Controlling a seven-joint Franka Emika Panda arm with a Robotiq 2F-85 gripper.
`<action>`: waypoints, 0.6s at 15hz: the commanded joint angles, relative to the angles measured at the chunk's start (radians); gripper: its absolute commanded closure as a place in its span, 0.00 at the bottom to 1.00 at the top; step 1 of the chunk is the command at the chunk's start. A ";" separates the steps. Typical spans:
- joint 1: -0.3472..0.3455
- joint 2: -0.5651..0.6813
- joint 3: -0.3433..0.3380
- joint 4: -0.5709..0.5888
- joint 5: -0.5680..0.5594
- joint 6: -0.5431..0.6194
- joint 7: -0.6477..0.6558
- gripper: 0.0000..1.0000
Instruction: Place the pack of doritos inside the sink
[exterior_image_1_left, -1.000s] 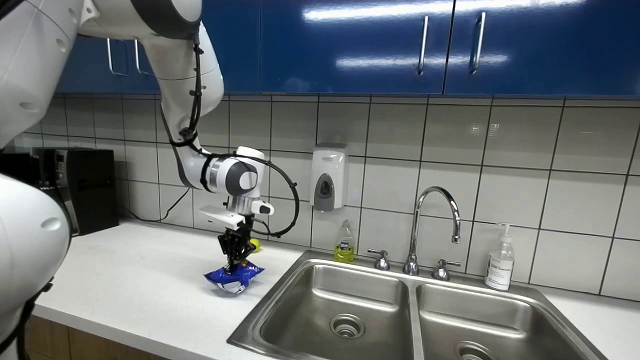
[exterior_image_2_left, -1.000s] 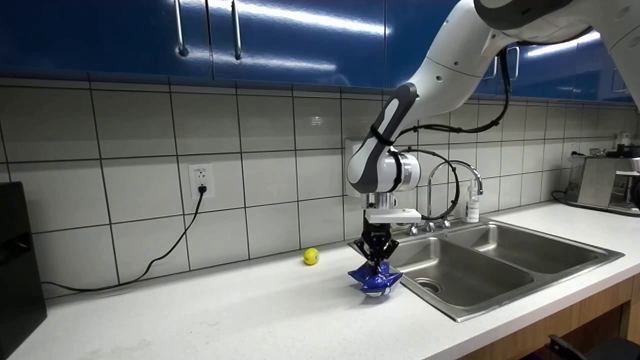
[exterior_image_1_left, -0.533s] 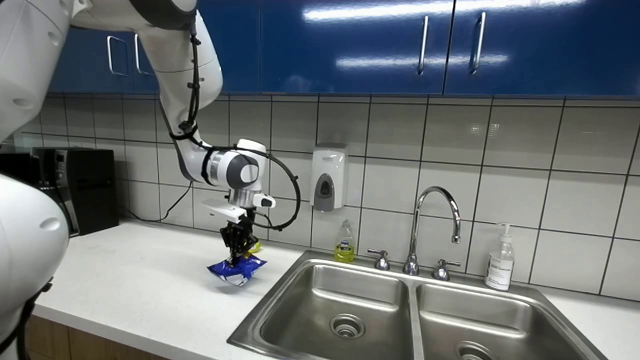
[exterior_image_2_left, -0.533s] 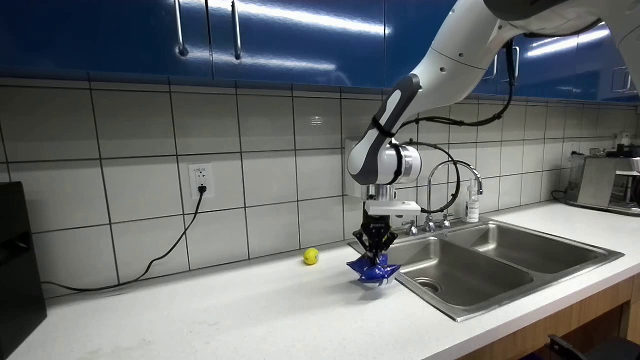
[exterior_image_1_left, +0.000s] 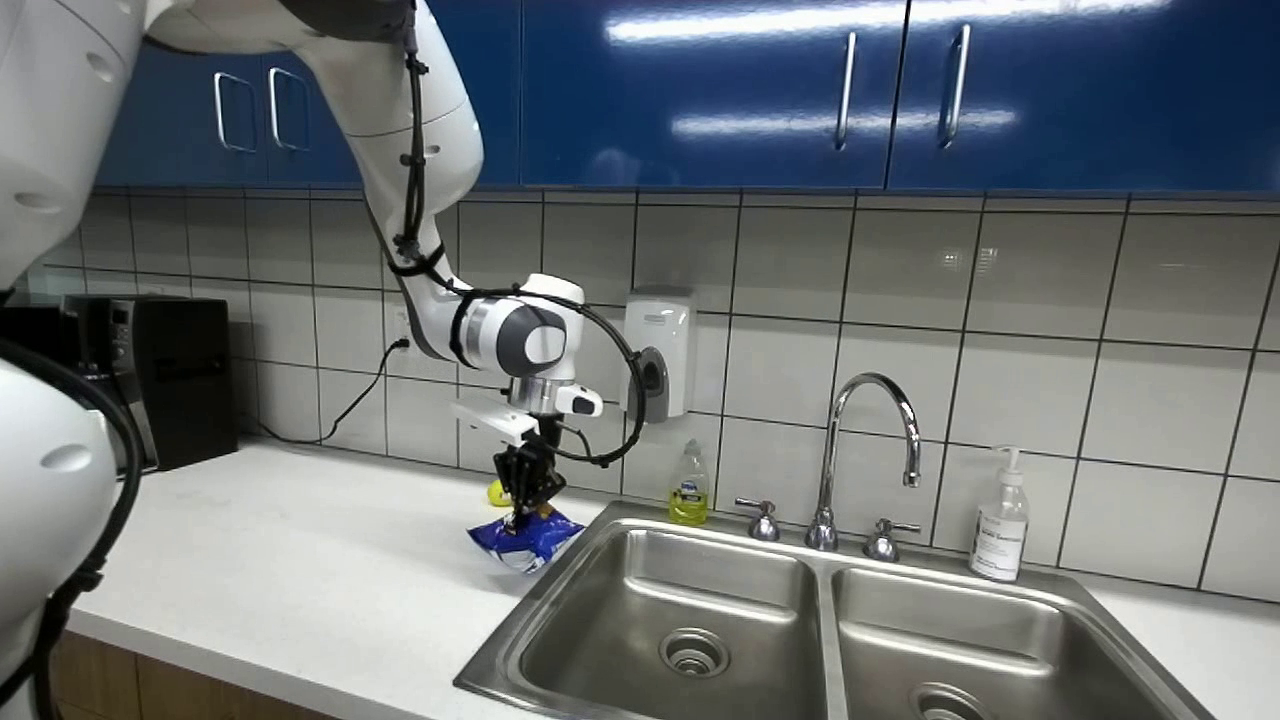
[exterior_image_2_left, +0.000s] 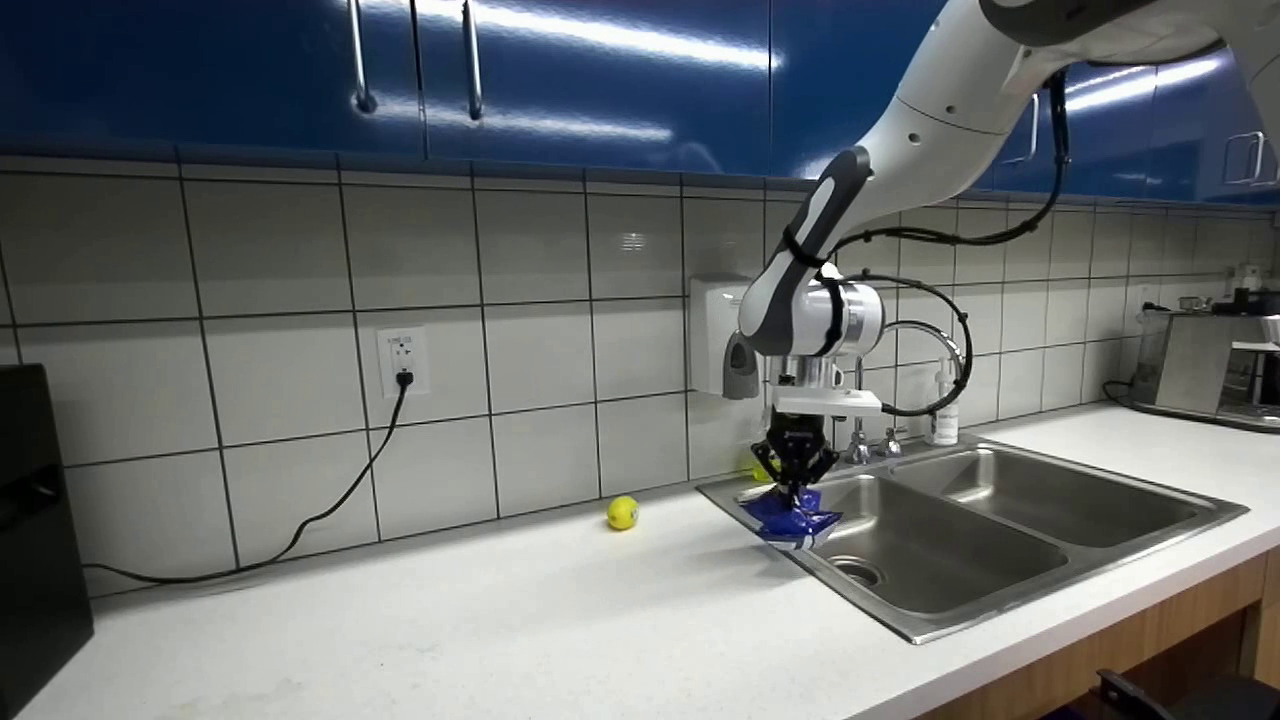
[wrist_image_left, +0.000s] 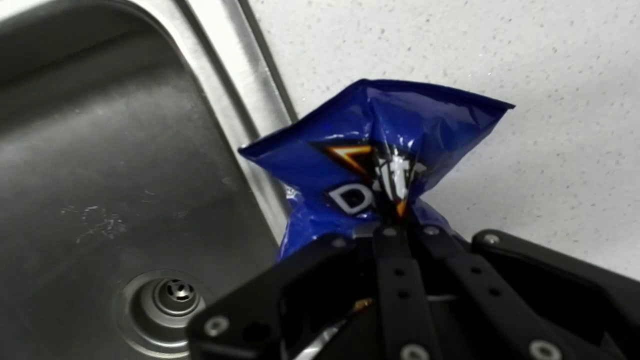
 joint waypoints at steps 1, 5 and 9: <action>-0.056 -0.029 -0.021 -0.017 0.032 -0.003 -0.014 1.00; -0.101 -0.020 -0.055 -0.013 0.041 0.000 -0.014 1.00; -0.141 0.000 -0.085 0.002 0.053 0.012 -0.015 1.00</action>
